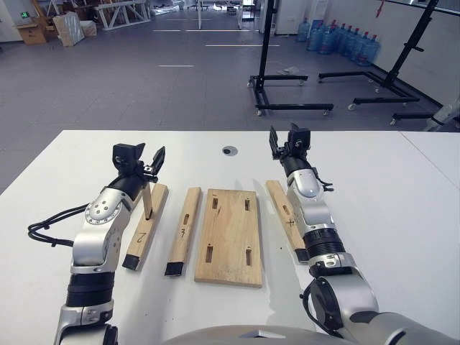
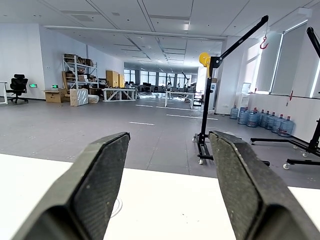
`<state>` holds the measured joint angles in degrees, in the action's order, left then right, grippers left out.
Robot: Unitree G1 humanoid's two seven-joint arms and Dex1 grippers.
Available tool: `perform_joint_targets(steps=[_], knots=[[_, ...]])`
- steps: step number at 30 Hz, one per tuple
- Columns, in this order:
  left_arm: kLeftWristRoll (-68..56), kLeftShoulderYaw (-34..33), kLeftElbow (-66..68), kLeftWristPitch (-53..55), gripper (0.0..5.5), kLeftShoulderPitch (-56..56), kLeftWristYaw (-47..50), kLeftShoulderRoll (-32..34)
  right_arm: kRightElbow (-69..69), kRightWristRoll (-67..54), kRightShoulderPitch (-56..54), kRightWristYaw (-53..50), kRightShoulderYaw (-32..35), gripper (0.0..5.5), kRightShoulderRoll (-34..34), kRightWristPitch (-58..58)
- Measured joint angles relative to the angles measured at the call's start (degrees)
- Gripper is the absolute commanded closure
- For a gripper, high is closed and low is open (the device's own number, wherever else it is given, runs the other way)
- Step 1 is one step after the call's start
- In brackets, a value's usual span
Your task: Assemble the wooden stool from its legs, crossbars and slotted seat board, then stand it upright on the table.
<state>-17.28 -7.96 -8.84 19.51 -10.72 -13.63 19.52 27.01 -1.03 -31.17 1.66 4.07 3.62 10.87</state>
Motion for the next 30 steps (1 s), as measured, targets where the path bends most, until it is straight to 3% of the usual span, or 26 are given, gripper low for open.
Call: perform_joint_targets(steps=[10,17,23,26,30], knots=[[-0.9,-4.7,-6.6,-1.7,2.69,-0.2,5.2,-3.3,-0.7,-0.1,0.0,-0.5,0.2,2.59,-0.1,0.0],[-5.0,-13.9,-11.6,1.6,2.69,1.0,6.0,0.1,-3.4,-0.1,0.9,-1.3,0.3,2.59,-0.1,-0.5],[-4.8,-17.8,-13.9,0.8,2.48,20.4,-5.8,6.5,-7.6,-0.1,5.0,-1.3,0.2,2.59,0.0,-2.7],[-5.3,-16.9,-18.0,0.8,2.01,29.4,-7.2,4.1,-9.6,0.0,7.0,-1.2,0.0,2.59,0.1,-4.4],[-5.0,-9.9,-21.8,1.4,1.36,35.5,-8.1,0.7,-11.2,0.0,7.6,-1.2,-0.4,2.59,0.1,-5.8]])
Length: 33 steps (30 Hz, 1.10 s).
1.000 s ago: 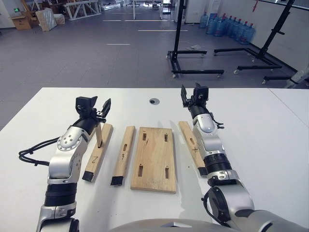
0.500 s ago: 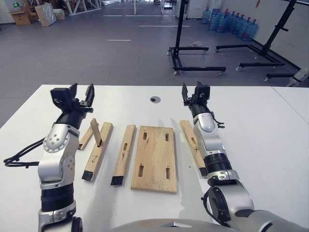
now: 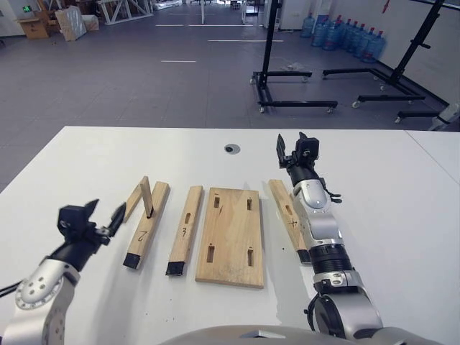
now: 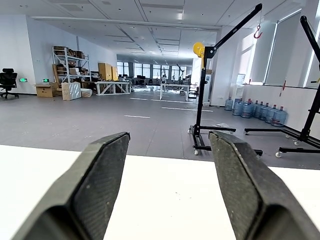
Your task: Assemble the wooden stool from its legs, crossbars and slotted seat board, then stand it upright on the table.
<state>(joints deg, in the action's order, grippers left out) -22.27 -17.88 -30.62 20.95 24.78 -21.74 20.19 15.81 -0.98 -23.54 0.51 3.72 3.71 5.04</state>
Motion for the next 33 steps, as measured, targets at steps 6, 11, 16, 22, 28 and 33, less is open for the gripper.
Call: perform_joint_targets(steps=[6,11,16,22,28,33], knots=[[5.9,4.9,3.1,2.4,1.12,-1.0,3.1,0.5,-0.3,0.5,-0.1,0.6,-1.4,2.59,-0.1,-0.7],[9.0,7.1,6.9,4.2,1.12,-2.3,3.7,1.2,-0.4,0.5,-0.1,1.2,-2.0,2.59,-0.1,-0.8],[9.6,9.2,8.2,7.2,1.12,-3.9,3.8,1.4,-0.4,0.5,-0.2,1.3,-2.1,2.59,-0.2,-0.8],[12.2,10.8,9.5,7.9,1.29,-4.7,4.5,2.2,-0.4,0.5,-0.4,1.7,-2.1,2.59,-0.1,-0.8],[16.6,13.6,10.9,7.1,2.1,-5.8,6.2,2.8,-0.5,0.2,-0.4,2.3,-2.0,2.59,-0.1,-0.8],[17.1,14.4,10.9,6.0,2.77,-5.7,6.3,2.1,-0.5,0.2,-0.5,2.8,-2.1,2.59,-0.1,-0.8]])
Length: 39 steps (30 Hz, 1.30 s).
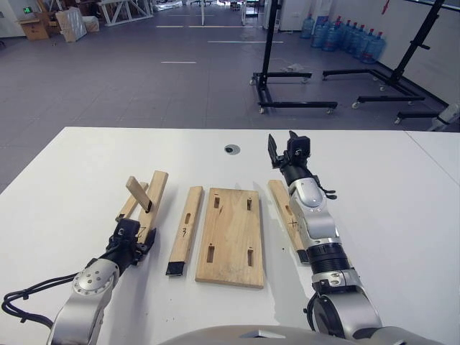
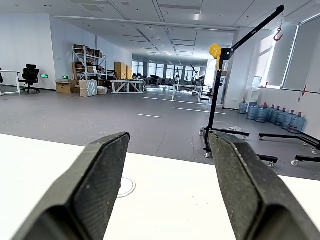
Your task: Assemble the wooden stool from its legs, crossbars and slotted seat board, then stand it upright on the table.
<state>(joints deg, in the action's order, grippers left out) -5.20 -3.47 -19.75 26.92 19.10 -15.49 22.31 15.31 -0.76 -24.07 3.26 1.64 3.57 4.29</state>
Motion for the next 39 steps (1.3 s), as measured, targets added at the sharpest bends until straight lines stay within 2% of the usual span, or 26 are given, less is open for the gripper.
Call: perform_joint_targets(steps=[4,9,17,25,29,33,35,38,39], knots=[[0.0,0.3,-0.3,-0.2,3.2,0.0,0.0,-0.6,0.0,0.0,-0.3,0.2,0.0,2.59,0.0,0.0],[0.0,0.4,-1.5,0.9,3.37,0.0,0.7,-1.5,0.0,0.0,-0.3,0.3,0.0,2.59,0.1,0.0],[-1.1,-2.3,-2.0,0.0,3.44,-2.5,3.4,-5.1,1.2,0.0,-1.7,0.3,0.1,2.59,0.2,0.0],[-7.1,-4.4,-4.4,-6.1,3.44,-14.0,2.7,-8.8,3.8,-1.1,-4.8,1.9,0.5,2.59,0.4,0.9],[-20.6,-3.9,-4.5,-4.9,3.44,-17.2,-4.6,-12.6,2.7,-17.7,-7.6,14.9,4.6,2.59,-0.6,-5.8],[-34.4,-5.3,-3.3,-0.6,3.44,-17.3,-13.7,-12.4,-5.4,-42.9,-6.1,34.0,7.3,1.92,0.6,-27.1],[-39.7,-5.4,-2.2,1.9,3.44,-17.4,-19.6,-10.2,-9.1,-52.6,-4.2,40.4,7.9,1.57,2.0,-36.5],[-44.0,-4.1,-2.1,4.8,3.44,-17.6,-25.5,-7.6,-10.5,-59.3,-3.4,43.0,8.5,0.99,2.2,-43.7],[-44.3,-3.1,-2.1,5.9,3.44,-17.6,-26.8,-6.9,-10.8,-60.7,-3.4,43.3,8.5,0.97,1.8,-45.3]])
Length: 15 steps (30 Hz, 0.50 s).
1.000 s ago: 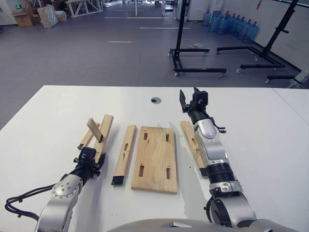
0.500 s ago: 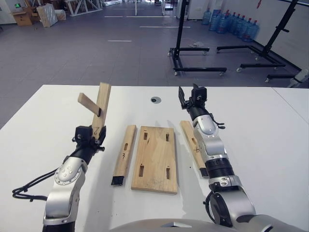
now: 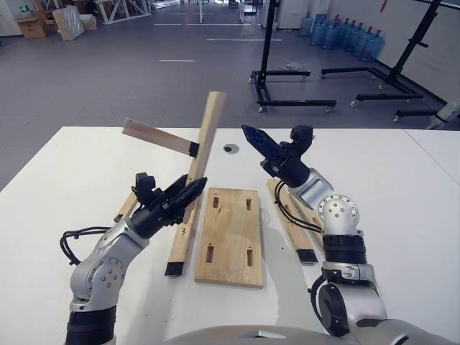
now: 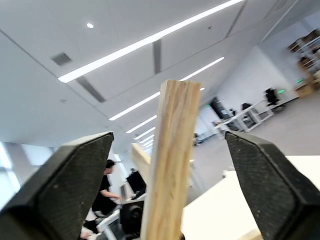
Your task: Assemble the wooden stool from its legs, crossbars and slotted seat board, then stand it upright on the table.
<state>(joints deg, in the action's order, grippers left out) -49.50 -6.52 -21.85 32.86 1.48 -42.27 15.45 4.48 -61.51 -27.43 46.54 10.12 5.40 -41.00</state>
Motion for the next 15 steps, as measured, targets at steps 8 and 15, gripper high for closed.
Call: perform_joint_targets(steps=[8,15], knots=[[-1.9,4.5,0.0,2.9,3.44,-0.1,-4.4,1.8,-0.1,-3.7,0.0,-1.0,-0.1,0.97,-2.4,-4.1],[-7.9,4.6,-0.6,5.6,3.44,0.0,-6.1,2.4,0.1,-3.2,0.0,1.8,-1.3,1.6,-2.4,-4.0]])
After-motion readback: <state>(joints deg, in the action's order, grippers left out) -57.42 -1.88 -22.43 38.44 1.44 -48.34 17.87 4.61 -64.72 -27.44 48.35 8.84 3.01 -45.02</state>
